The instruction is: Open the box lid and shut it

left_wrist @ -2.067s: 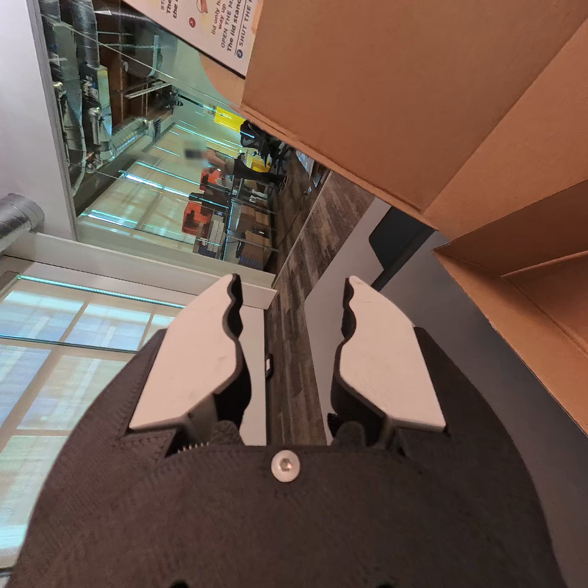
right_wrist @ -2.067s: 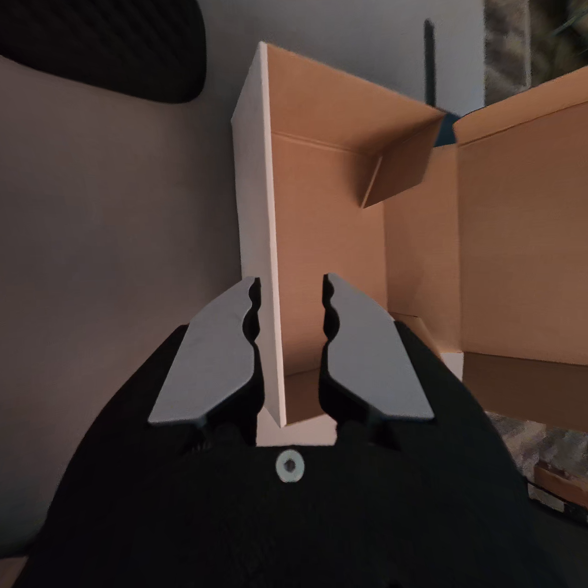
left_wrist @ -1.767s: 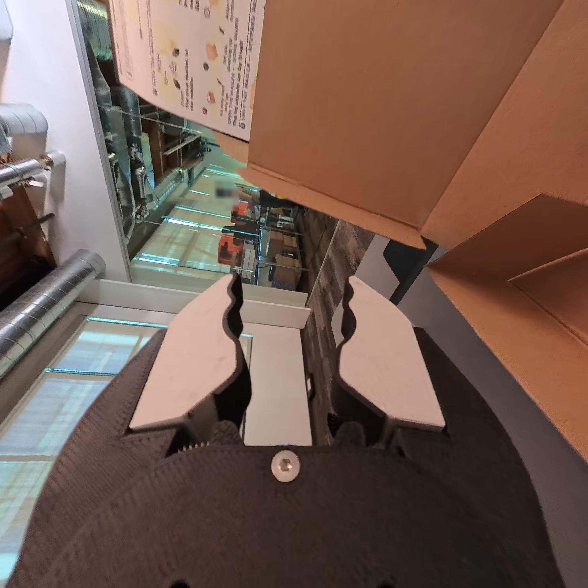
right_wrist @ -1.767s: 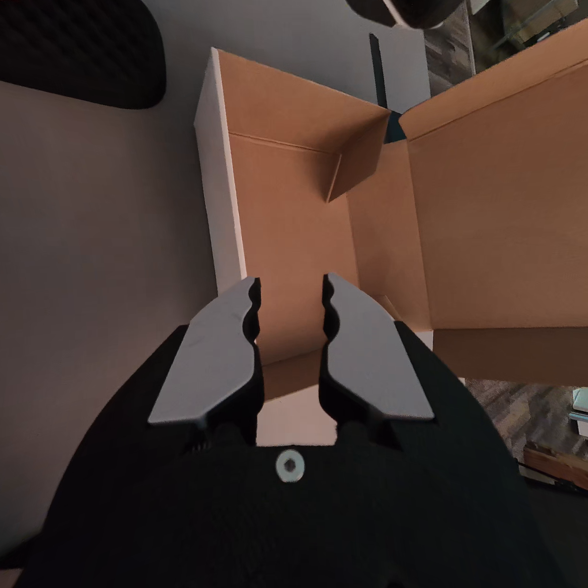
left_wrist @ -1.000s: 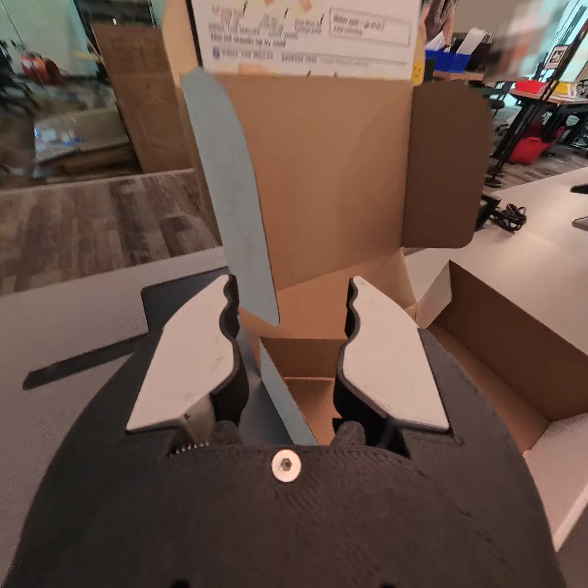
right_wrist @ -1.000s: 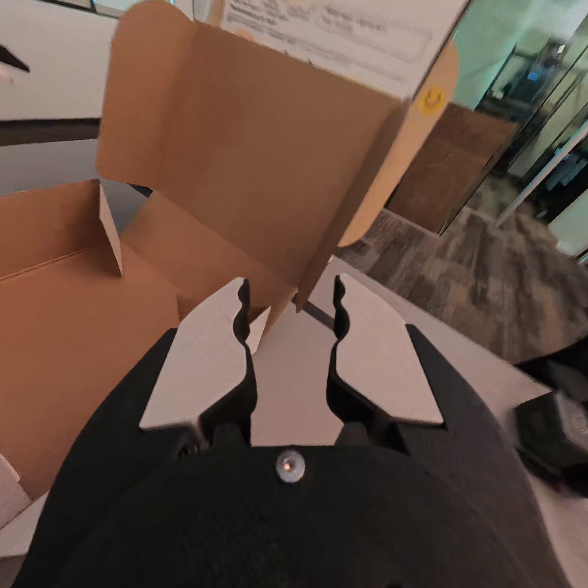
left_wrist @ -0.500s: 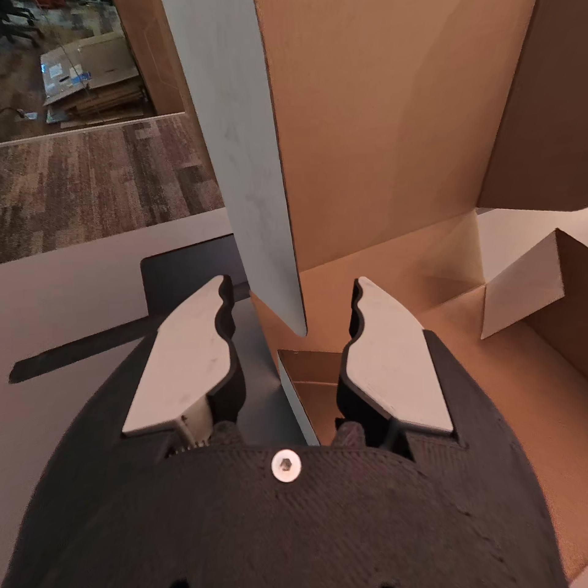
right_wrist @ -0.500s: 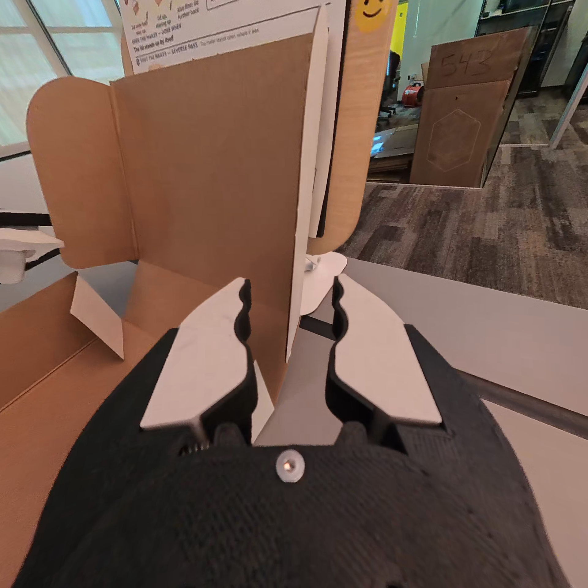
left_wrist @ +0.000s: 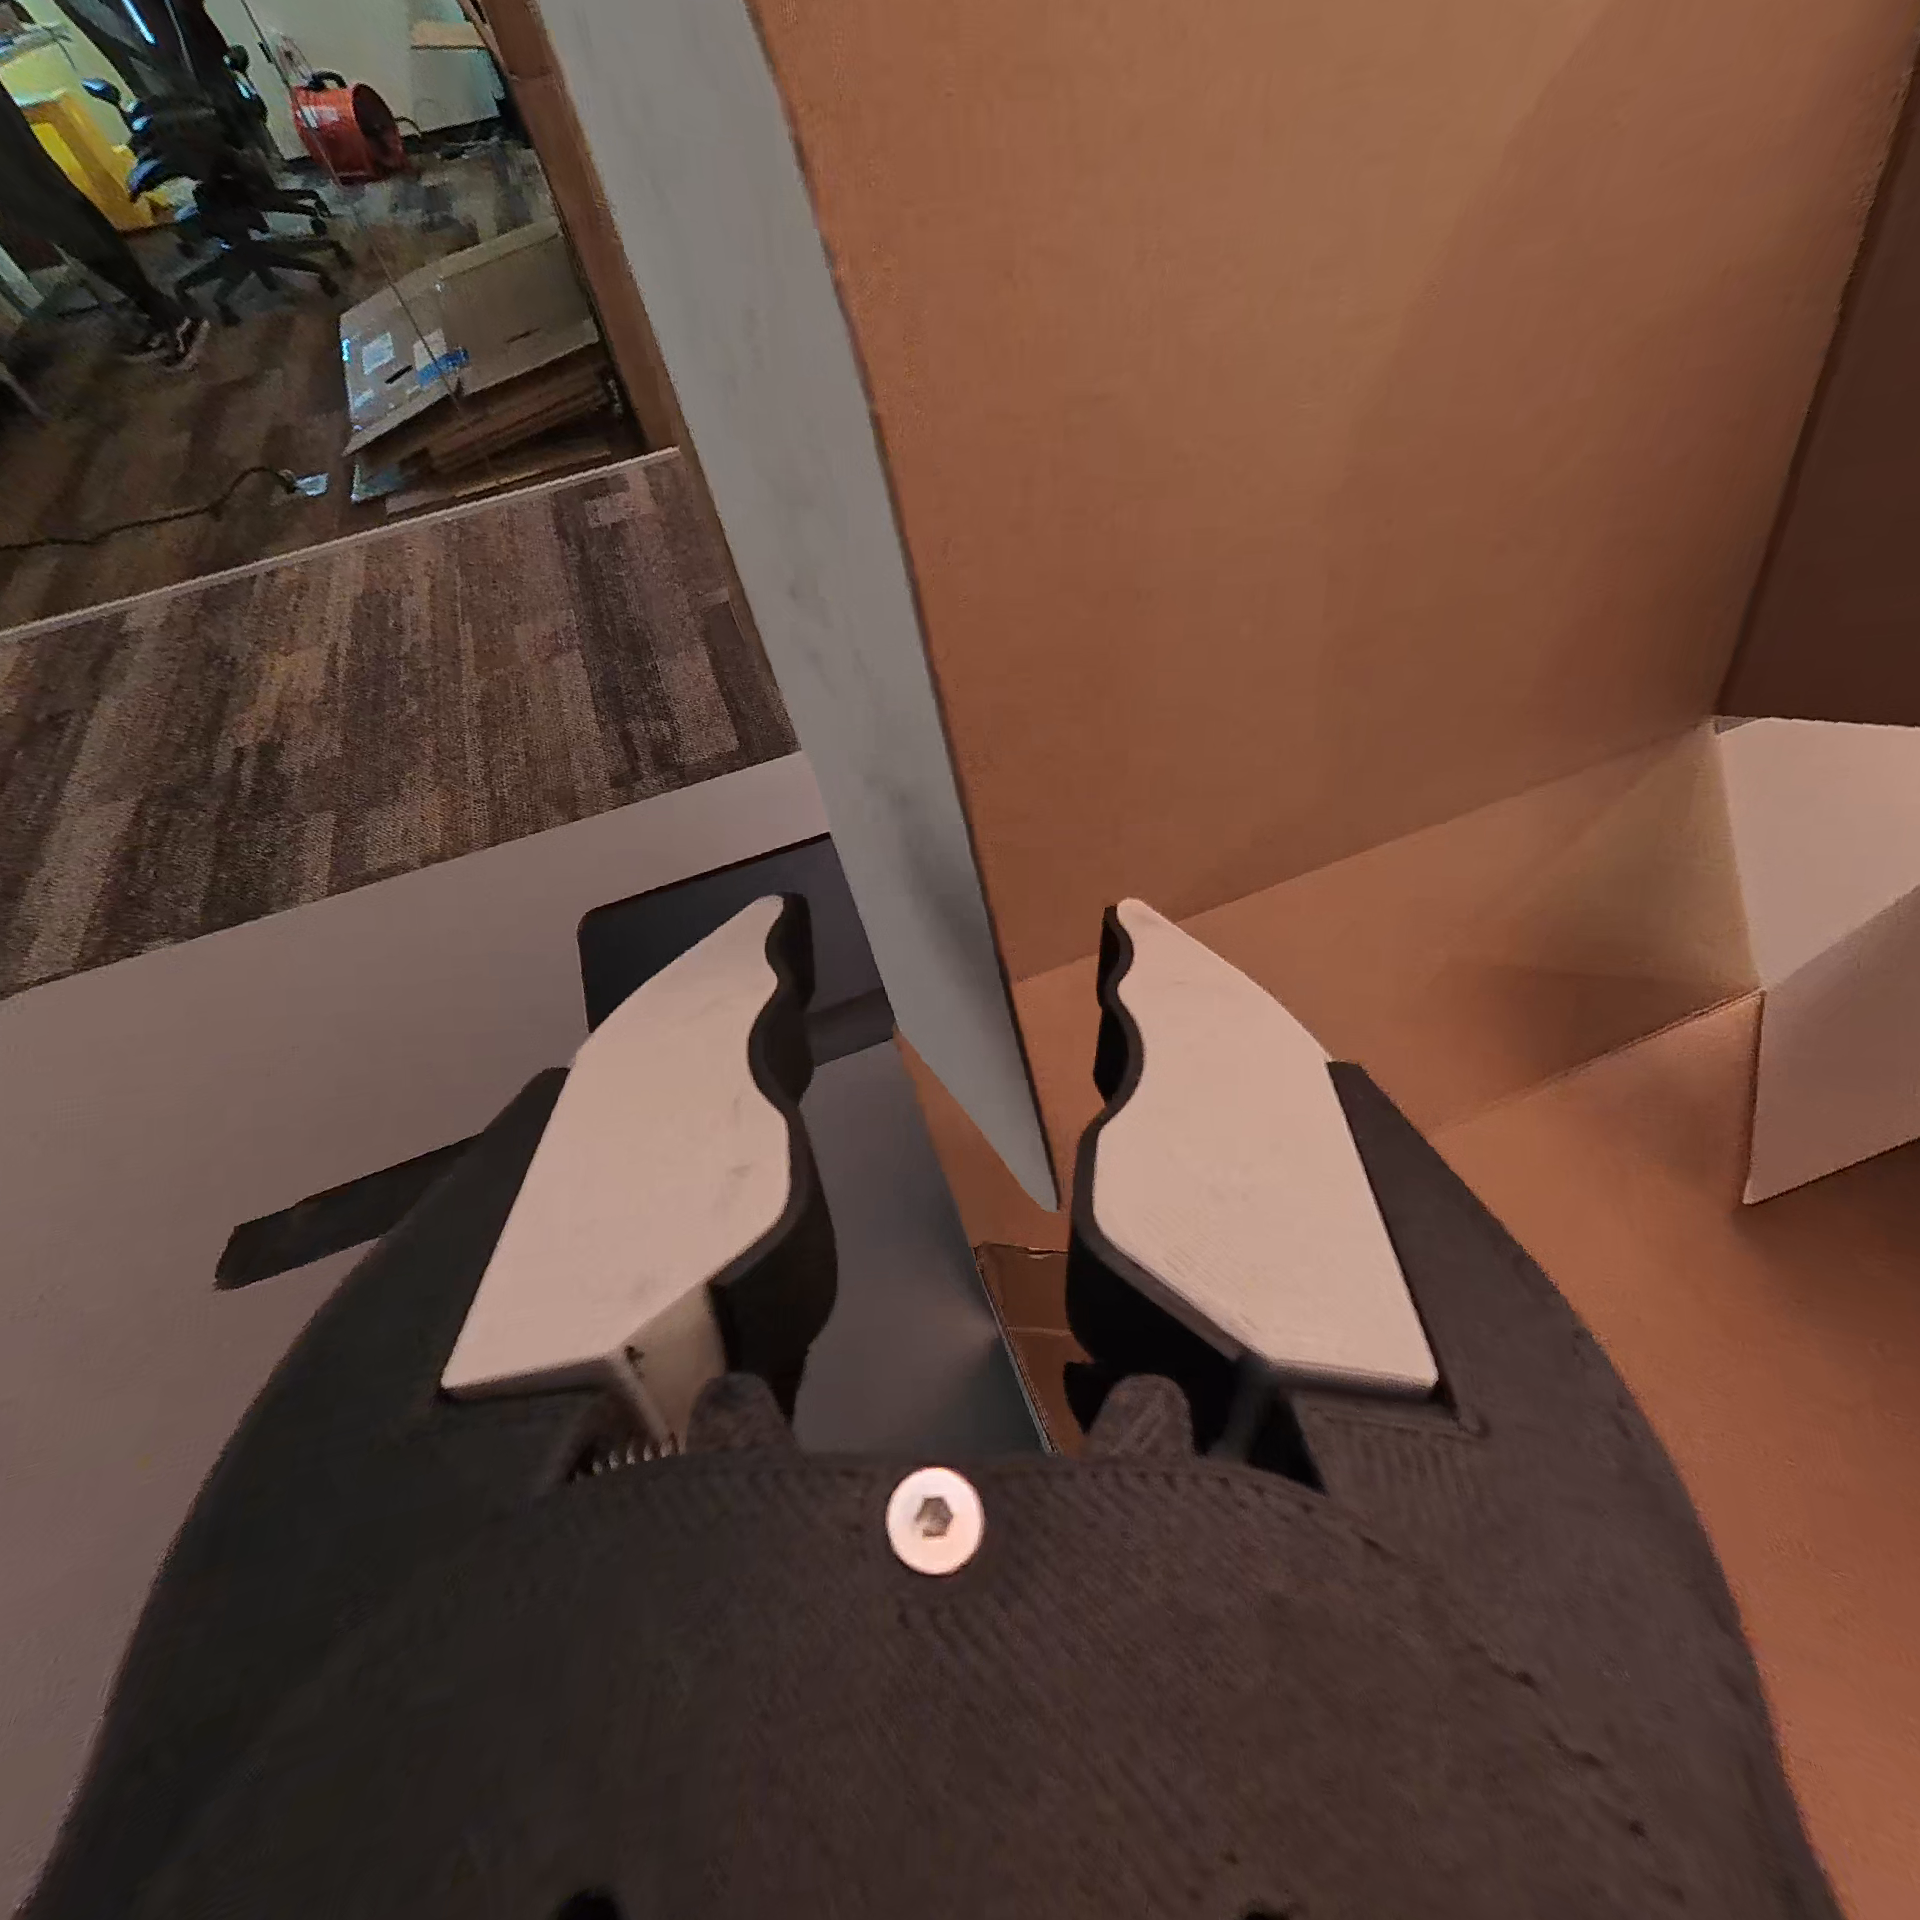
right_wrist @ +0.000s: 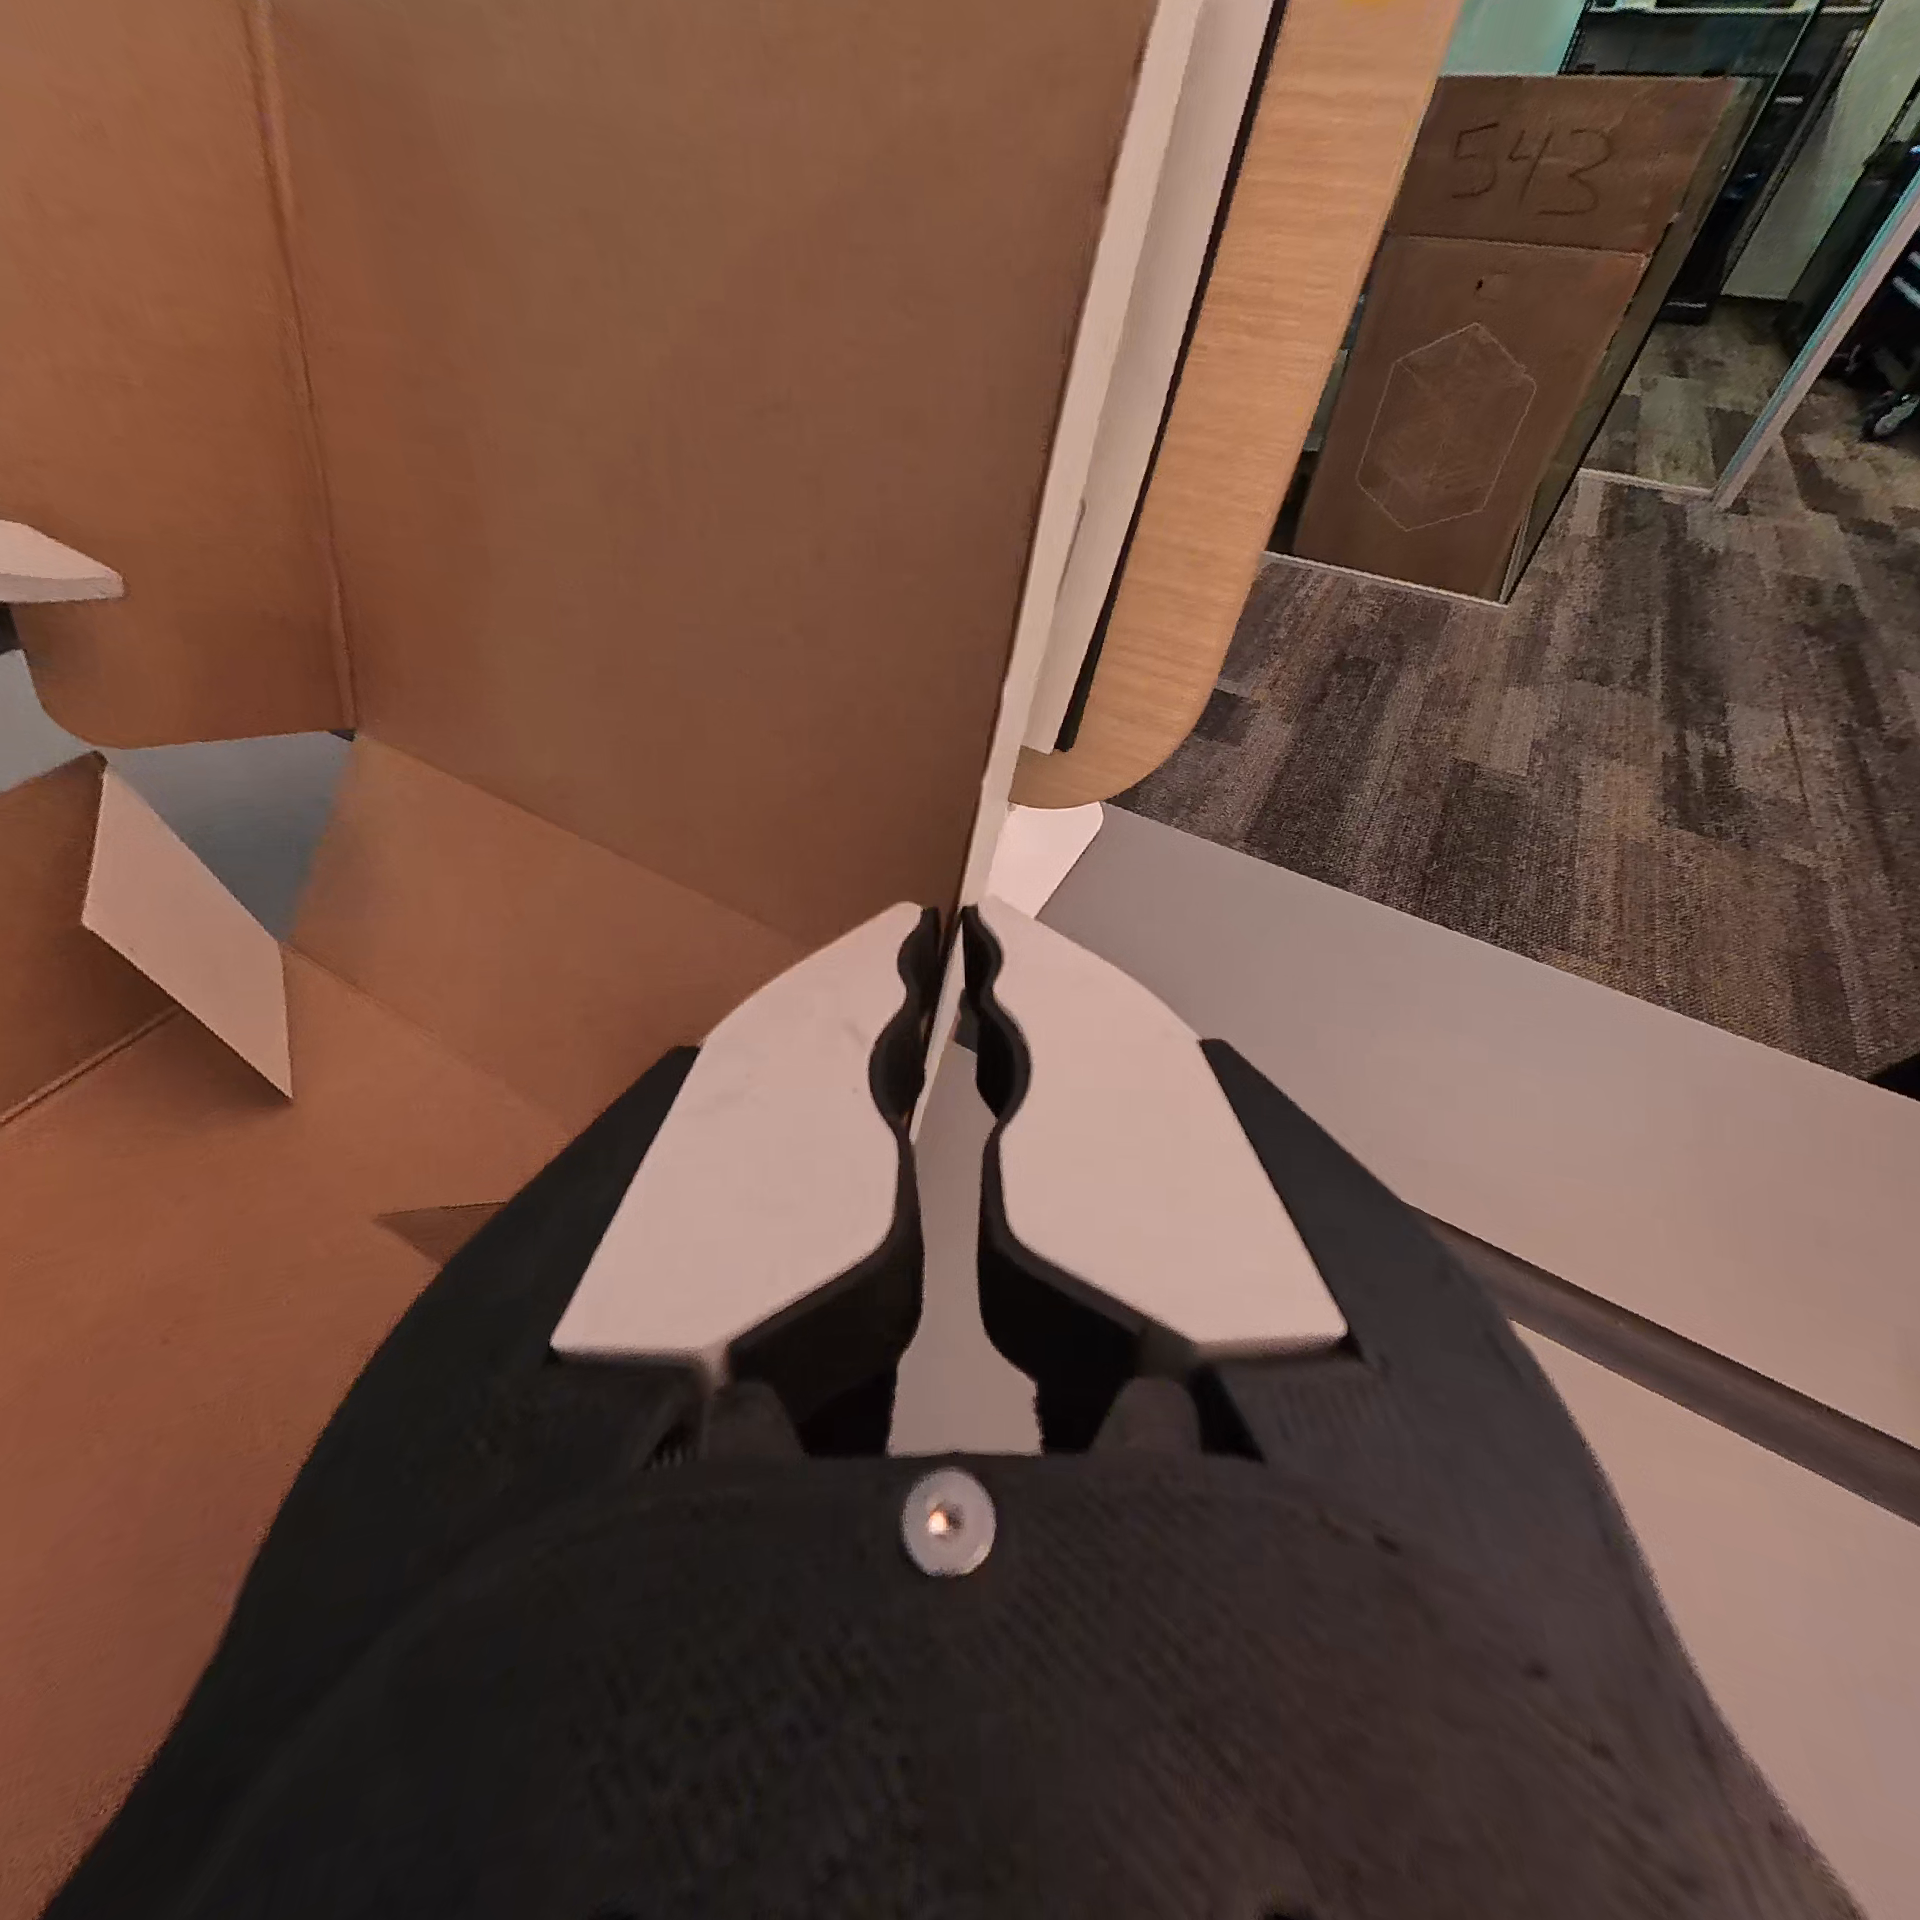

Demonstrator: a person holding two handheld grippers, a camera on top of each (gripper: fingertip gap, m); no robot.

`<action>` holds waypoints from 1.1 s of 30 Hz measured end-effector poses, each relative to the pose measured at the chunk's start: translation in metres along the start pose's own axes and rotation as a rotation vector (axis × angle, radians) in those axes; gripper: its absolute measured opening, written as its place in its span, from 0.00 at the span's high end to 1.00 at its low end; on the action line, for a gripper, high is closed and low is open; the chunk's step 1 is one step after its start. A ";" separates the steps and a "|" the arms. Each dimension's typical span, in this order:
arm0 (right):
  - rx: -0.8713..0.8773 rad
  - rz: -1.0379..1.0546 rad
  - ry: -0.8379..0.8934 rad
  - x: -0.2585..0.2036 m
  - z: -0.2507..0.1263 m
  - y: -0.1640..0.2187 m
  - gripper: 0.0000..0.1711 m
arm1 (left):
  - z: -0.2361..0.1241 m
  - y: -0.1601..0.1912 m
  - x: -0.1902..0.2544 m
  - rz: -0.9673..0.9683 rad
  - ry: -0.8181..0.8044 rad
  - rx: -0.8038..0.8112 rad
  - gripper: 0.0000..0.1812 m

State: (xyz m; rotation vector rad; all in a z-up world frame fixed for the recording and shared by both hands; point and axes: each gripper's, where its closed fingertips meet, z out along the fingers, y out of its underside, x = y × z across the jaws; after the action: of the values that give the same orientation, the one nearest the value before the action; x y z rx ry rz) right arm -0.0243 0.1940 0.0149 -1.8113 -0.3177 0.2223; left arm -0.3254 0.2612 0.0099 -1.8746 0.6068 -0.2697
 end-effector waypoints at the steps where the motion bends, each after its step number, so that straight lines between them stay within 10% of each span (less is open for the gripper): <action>1: 0.005 -0.010 0.007 0.000 -0.002 -0.001 0.97 | 0.000 0.000 0.000 0.011 -0.008 0.000 0.72; 23: -0.013 -0.352 0.074 -0.016 -0.031 -0.008 0.95 | -0.024 -0.005 -0.002 0.035 -0.021 0.045 0.98; 33: 0.051 -0.665 -0.001 -0.037 -0.042 -0.005 0.94 | -0.039 -0.022 0.012 -0.098 0.099 0.083 0.68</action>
State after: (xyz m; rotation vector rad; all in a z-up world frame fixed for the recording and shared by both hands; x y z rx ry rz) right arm -0.0468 0.1448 0.0303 -1.5620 -0.8803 -0.2334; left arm -0.3271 0.2294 0.0441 -1.8217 0.5627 -0.4471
